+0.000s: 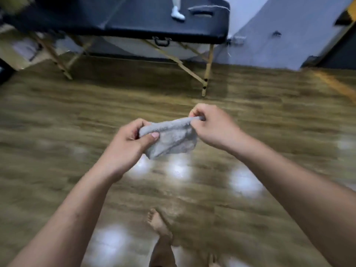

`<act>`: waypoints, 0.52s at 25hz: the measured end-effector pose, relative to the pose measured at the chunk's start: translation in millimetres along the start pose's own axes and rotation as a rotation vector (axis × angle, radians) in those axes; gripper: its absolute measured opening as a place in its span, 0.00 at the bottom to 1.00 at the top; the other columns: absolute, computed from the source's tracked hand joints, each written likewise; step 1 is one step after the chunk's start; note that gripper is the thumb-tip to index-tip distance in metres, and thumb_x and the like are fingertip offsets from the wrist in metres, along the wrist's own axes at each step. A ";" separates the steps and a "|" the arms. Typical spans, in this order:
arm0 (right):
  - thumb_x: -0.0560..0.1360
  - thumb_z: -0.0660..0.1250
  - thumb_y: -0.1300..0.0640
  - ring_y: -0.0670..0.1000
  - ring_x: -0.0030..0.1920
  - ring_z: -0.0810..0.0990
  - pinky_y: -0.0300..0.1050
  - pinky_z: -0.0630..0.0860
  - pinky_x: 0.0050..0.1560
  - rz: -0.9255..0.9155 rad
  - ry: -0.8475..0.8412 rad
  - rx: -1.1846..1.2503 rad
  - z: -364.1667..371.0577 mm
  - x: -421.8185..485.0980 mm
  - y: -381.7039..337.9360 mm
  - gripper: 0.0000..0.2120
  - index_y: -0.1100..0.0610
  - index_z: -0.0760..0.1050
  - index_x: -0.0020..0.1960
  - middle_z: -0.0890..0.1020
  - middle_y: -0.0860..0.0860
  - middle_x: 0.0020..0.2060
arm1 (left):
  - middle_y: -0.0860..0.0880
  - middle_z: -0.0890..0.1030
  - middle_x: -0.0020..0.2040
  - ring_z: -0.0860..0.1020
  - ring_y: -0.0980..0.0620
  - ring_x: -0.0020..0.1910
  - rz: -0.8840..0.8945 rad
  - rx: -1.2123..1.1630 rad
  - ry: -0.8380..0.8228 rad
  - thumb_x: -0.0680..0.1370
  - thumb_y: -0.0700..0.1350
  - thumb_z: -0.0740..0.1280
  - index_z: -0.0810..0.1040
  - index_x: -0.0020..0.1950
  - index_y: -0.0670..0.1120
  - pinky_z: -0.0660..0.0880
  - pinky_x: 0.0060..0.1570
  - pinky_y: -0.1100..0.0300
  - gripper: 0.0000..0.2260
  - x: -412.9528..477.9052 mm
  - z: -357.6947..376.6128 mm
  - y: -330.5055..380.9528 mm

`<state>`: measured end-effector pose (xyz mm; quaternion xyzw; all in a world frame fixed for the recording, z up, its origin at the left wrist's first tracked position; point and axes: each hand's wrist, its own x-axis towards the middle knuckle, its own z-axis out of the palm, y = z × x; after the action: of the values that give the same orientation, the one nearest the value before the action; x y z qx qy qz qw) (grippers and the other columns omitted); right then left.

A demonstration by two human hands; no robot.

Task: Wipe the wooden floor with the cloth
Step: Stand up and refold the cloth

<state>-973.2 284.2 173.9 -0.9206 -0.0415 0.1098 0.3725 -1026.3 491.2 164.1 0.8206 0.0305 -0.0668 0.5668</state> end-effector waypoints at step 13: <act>0.73 0.69 0.70 0.62 0.54 0.84 0.56 0.81 0.57 0.016 -0.661 0.808 194.9 262.1 -337.9 0.15 0.66 0.78 0.59 0.84 0.63 0.53 | 0.45 0.86 0.46 0.83 0.52 0.41 -0.135 -0.587 0.639 0.75 0.34 0.70 0.78 0.58 0.38 0.78 0.35 0.63 0.11 106.1 -378.8 -72.6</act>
<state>-762.0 700.6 227.8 -0.6201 -0.1041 0.4045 0.6641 -902.1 868.2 213.6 0.6006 0.2754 0.1651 0.7323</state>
